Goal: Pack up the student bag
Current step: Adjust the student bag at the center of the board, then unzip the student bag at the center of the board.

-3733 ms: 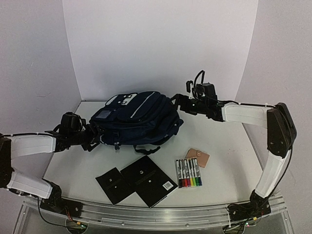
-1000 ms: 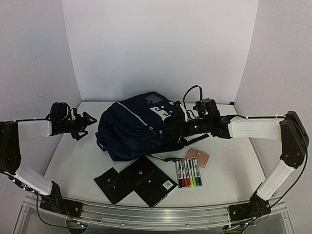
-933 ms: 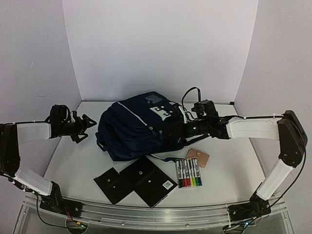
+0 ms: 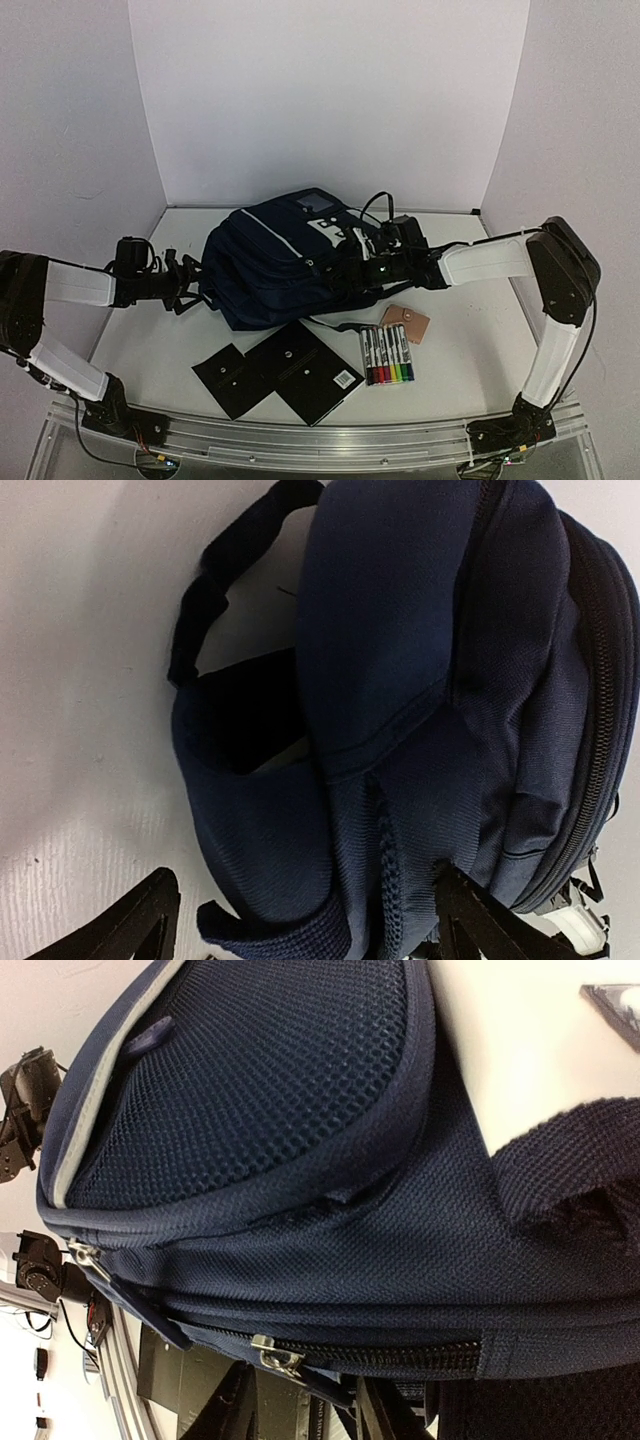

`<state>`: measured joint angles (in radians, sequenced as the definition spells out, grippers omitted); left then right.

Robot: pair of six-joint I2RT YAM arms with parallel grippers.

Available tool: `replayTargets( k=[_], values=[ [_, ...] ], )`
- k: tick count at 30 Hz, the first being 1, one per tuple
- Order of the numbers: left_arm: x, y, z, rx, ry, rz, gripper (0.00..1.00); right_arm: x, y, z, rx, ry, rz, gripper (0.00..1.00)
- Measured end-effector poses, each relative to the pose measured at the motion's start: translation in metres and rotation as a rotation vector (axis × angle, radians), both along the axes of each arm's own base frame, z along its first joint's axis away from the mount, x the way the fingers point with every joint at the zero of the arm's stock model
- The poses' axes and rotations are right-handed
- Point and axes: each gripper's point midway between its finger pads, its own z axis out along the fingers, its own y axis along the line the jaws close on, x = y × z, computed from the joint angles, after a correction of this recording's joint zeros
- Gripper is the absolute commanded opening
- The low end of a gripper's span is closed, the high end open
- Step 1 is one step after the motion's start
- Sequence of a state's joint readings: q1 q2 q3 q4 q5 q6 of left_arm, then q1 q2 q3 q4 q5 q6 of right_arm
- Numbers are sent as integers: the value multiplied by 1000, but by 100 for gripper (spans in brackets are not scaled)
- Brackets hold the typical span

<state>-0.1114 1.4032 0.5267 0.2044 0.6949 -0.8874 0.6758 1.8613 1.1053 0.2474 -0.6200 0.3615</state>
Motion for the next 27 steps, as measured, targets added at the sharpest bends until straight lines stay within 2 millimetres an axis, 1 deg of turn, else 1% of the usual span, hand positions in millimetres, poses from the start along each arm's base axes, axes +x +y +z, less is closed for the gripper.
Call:
replayTargets(
  k=[1,5,7,9,12,13,17,20,24,27],
  values=[
    [1,-4,0,-2,-1,-14,76,0,0,-1,0,4,-2,20],
    [3,-16,-1,-6,-11,-50,47,1,1,0,7,6,-9,6],
    [4,-18,-2,-6,-14,-56,33,2,1,2,14,2,-10,1],
    [5,-20,-1,-8,-18,-59,19,3,1,3,16,1,-15,0],
    [6,-25,0,-7,-35,-68,3,4,1,2,11,-1,-26,0],
    [6,-27,0,-9,-37,-69,1,5,1,2,8,-5,-33,0],
    [8,-36,4,-12,-64,-80,0,4,-2,6,-11,-29,-72,0],
    [9,-42,7,-15,-82,-83,0,-2,0,15,-34,-64,-108,0],
    [10,-53,13,-13,-106,-97,0,-20,11,25,-58,-90,-113,0],
    [12,-64,22,-11,-134,-115,0,-31,22,33,-67,-82,-98,0]
  ],
)
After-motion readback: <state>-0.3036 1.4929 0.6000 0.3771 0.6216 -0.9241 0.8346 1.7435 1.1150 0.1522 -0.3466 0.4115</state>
